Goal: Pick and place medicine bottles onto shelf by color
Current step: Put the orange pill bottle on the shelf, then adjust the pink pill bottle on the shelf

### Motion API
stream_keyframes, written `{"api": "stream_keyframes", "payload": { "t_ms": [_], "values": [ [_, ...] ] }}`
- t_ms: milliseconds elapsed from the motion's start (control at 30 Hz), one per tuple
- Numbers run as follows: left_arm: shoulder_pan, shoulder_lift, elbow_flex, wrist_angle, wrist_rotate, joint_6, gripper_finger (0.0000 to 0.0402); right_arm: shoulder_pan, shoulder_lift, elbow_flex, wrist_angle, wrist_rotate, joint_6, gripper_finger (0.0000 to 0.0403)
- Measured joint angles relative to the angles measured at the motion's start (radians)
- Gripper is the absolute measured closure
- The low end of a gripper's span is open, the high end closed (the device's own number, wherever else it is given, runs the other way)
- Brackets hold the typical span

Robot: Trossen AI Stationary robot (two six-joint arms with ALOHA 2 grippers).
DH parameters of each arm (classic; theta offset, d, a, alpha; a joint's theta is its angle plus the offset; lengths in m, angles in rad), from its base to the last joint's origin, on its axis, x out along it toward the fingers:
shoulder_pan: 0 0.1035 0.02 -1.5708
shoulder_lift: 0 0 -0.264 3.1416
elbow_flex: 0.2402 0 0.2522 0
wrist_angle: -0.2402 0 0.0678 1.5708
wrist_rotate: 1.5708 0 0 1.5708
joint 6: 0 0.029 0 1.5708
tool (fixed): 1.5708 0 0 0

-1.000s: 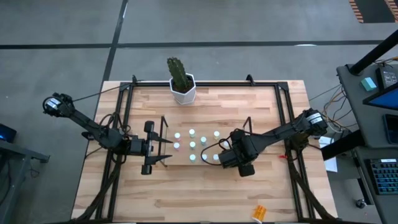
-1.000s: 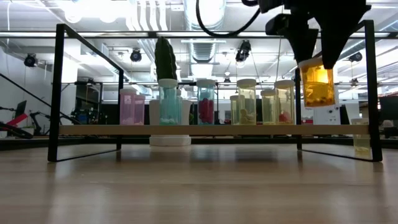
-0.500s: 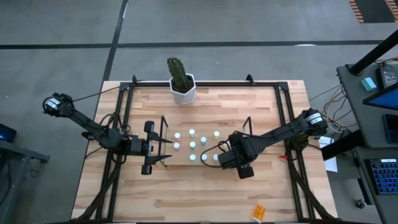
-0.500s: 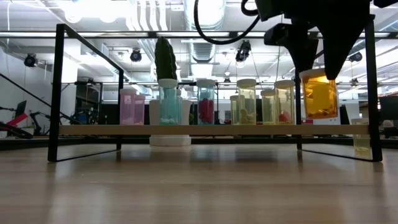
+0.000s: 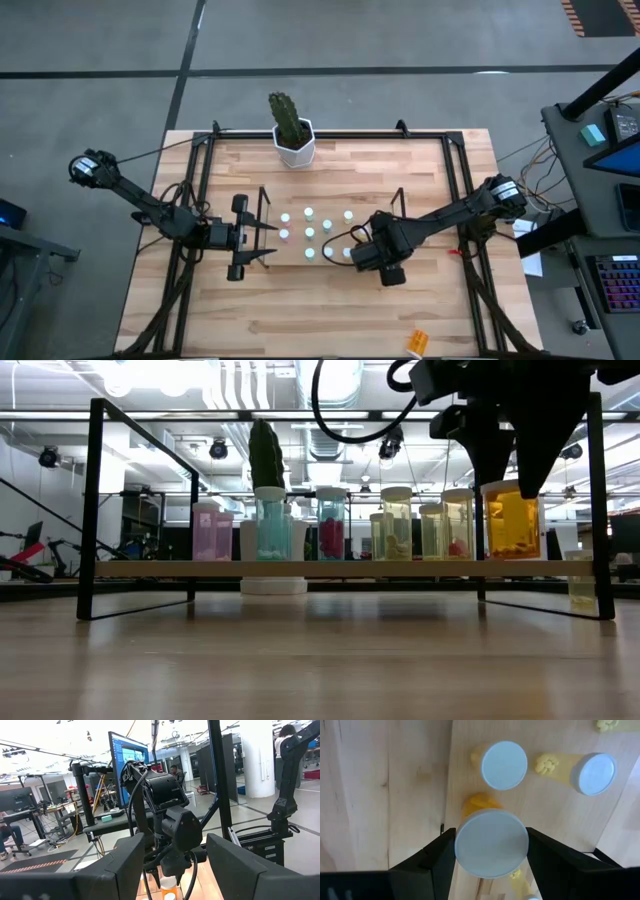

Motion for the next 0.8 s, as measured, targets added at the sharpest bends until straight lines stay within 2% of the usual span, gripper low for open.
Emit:
{"api": "stream_keyframes", "payload": {
  "t_ms": [367, 800],
  "values": [
    [0.000, 0.000, 0.000, 0.000, 0.000, 0.000, 0.0204, 0.000, 0.000, 0.004, 0.001, 0.010, 0.003, 0.0194],
    [0.000, 0.000, 0.000, 0.001, 0.000, -0.003, 0.0204, 0.000, 0.000, 0.019, -0.023, 0.010, 0.035, 0.0111]
  ]
}}
